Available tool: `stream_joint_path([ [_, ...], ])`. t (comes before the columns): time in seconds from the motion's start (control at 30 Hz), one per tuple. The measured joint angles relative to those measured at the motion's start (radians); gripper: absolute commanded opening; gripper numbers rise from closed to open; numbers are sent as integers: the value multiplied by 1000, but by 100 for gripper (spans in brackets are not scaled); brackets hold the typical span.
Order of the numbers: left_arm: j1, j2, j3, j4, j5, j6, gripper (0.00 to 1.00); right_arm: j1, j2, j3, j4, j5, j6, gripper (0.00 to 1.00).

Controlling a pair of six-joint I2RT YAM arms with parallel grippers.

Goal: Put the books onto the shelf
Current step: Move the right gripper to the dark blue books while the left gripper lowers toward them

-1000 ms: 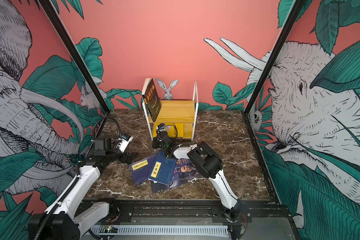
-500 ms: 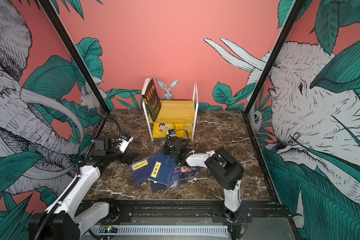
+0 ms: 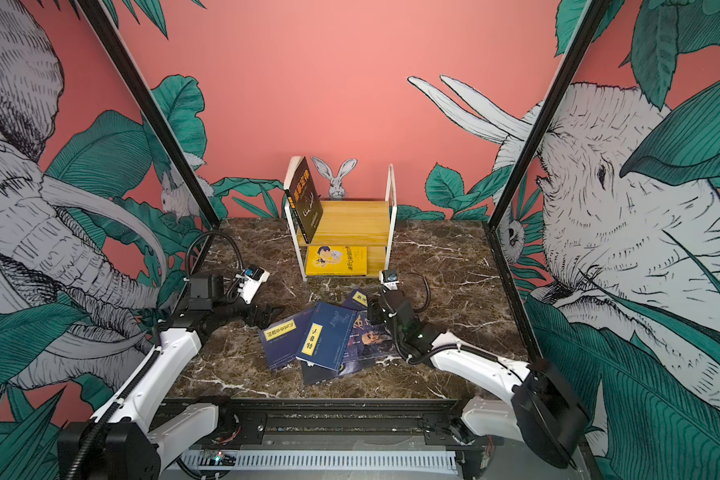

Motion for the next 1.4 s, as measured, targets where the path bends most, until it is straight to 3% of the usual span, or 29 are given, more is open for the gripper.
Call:
stream_joint_path([
  [0.2, 0, 85, 4, 66, 160, -191, 96, -10, -113, -94, -39, -44, 37, 74],
  [0.47, -17, 114, -85, 217, 234, -409, 91, 23, -117, -151, -54, -163, 206, 75],
  [0.67, -108, 178, -100, 254, 224, -430, 90, 79, -50, -151, -28, -213, 343, 71],
  [0.93, -185, 273, -95, 255, 179, -429, 66, 112, 108, -178, 88, -273, 528, 66],
  [1.4, -256, 397, -74, 240, 111, -426, 50, 150, 327, -77, 297, -355, 643, 64],
])
